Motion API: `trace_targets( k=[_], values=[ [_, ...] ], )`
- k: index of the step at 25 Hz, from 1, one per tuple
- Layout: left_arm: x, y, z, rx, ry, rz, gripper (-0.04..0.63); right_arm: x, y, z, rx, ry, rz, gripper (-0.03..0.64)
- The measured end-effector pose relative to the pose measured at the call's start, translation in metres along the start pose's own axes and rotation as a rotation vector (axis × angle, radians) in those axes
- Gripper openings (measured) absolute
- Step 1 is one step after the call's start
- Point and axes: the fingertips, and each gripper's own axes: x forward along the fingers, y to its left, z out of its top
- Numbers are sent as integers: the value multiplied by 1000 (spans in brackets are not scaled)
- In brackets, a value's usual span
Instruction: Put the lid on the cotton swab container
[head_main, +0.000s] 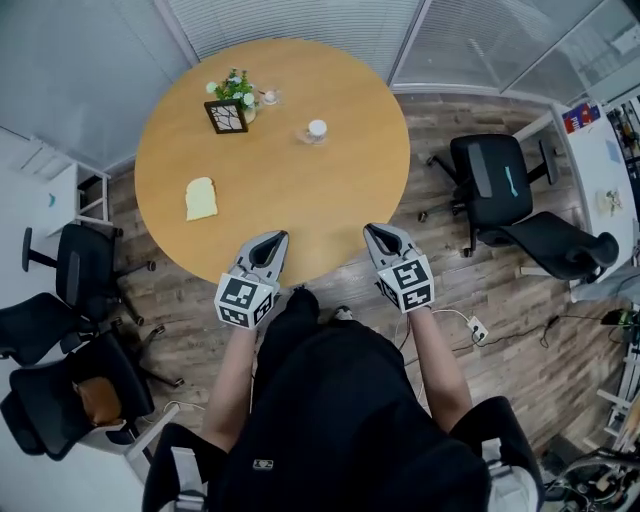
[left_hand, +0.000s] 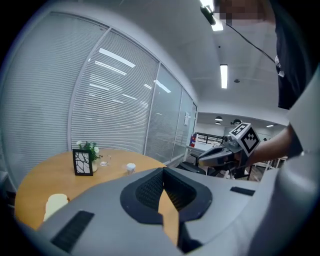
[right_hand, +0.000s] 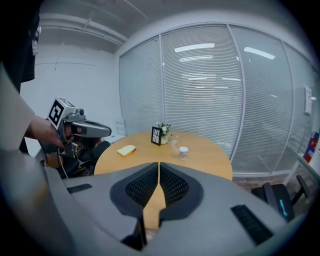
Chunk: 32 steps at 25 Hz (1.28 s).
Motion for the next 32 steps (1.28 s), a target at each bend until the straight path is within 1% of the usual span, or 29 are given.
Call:
trace_targets(
  k=[4, 10, 13, 16, 21, 23, 27, 29, 32],
  values=[
    [20, 19, 6, 3, 8, -54, 6, 22, -2, 6, 7, 9, -26, 9],
    [37, 45, 3, 10, 41, -119, 6, 40, -12, 4, 45, 36, -83, 9],
    [46, 61, 4, 14, 59, -129, 6, 52, -16, 12, 49, 32, -95, 9],
    [56, 69, 7, 6, 68, -125, 6, 62, -22, 18, 34, 32, -83, 9],
    [80, 76, 11, 0, 84, -91, 6, 86, -51, 23, 1, 36, -36, 9],
    [92, 80, 11, -10, 90, -61, 6, 96, -65, 23, -3, 49, 0, 9],
    [119, 94, 10, -56, 89, 14, 6, 121, -86, 20, -41, 84, 94, 9],
    [135, 100, 11, -66, 93, 34, 6, 132, -97, 17, -63, 102, 130, 9],
    [157, 105, 11, -83, 100, 58, 6, 148, -115, 9, -69, 130, 169, 9]
  ],
)
